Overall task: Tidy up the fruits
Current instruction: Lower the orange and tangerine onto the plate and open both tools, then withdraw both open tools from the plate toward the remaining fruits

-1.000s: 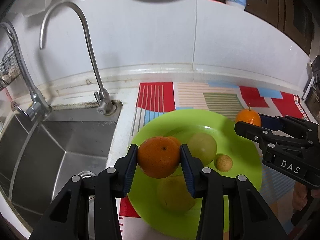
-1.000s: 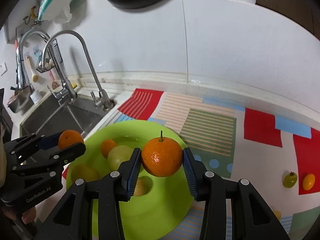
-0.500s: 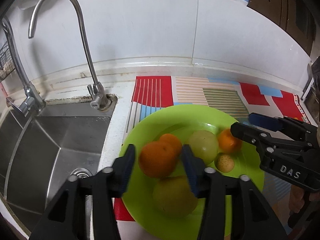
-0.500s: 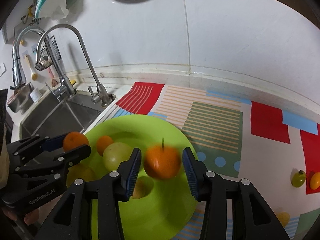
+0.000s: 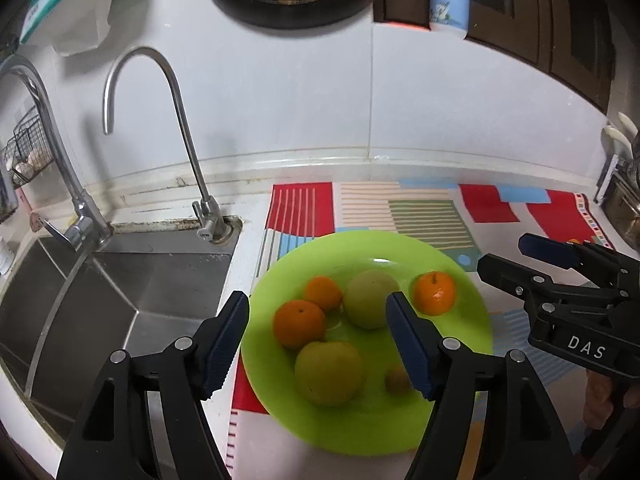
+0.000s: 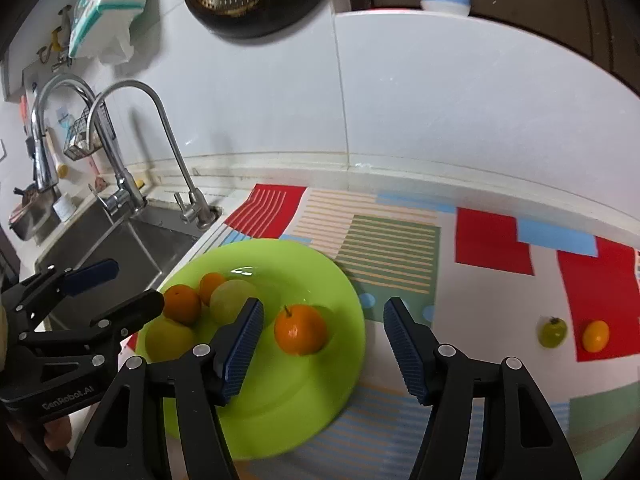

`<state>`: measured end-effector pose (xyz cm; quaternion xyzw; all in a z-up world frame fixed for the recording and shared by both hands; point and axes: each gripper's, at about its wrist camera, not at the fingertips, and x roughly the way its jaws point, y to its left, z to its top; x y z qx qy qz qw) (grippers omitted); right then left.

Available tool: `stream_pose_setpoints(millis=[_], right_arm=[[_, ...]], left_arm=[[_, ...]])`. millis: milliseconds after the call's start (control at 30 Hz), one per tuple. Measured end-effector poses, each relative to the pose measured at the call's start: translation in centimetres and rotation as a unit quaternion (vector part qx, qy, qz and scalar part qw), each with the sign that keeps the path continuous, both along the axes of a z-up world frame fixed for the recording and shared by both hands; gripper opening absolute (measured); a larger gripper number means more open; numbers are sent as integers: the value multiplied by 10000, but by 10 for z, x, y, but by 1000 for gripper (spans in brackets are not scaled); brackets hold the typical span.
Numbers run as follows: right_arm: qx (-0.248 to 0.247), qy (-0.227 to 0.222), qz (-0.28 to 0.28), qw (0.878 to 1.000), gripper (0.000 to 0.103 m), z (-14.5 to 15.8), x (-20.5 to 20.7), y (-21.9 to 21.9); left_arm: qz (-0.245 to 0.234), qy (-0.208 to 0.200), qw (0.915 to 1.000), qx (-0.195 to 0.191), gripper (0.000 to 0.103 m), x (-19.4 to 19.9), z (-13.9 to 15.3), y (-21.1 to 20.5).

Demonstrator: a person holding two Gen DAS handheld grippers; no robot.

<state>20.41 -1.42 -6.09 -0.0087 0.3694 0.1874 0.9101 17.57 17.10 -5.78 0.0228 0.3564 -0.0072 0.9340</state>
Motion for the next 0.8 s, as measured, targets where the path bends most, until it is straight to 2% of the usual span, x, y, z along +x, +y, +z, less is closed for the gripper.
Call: stream_pose_setpoints(millis=[67, 367, 800], right_arm=[[-13, -69, -41, 10000, 68, 5, -8, -4], [6, -425, -395, 9983, 72, 33, -45, -34], [-27, -758, -821, 9937, 72, 58, -87, -85]], left_arm=[[-24, -71, 10000, 12, 73, -7, 5, -4], [-209, -398, 9990, 44, 84, -35, 28, -27], [-550, -694, 9961, 6, 93, -64, 51, -73]])
